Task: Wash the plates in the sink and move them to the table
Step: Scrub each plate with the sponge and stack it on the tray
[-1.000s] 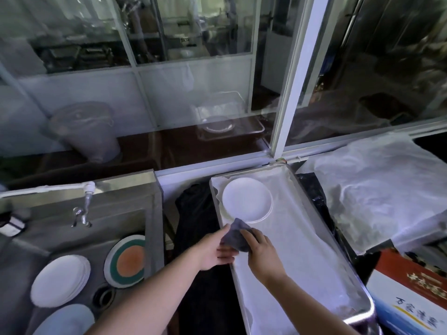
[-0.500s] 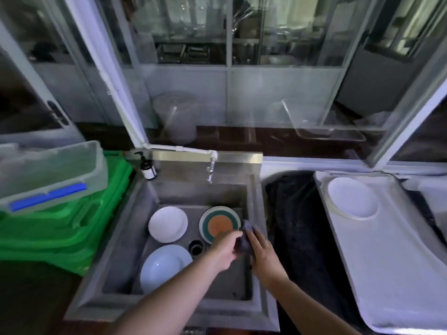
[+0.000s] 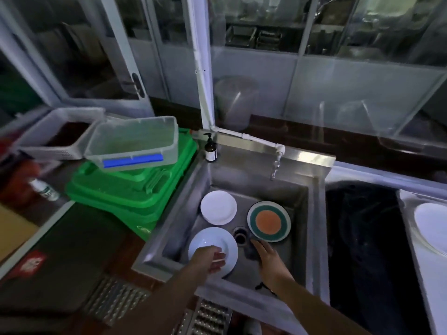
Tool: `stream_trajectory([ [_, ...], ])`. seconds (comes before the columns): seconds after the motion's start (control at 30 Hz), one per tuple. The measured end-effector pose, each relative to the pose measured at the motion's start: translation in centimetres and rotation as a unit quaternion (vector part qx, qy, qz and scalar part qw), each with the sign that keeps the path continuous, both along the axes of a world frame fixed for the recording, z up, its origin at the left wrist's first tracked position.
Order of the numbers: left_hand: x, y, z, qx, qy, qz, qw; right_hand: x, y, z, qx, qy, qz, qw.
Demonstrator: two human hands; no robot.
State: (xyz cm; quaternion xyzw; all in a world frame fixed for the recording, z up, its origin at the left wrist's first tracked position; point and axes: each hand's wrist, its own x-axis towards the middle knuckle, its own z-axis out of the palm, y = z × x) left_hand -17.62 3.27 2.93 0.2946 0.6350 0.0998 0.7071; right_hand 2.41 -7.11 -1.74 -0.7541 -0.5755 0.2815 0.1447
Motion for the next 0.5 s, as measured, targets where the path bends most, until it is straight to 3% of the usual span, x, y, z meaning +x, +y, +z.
stream_trajectory([
  [0.23, 0.8, 3.6, -1.5, -0.03, 0.004, 0.006, 1.0, 2.1, 3.7, -2.1, -0.014, 0.029, -0.026, 0.999],
  [0.5, 3.6, 9.1, -3.9, -0.005, 0.058, -0.054, 0.997, 4.3, 7.4, -5.7, -0.026, 0.061, -0.064, 0.996],
])
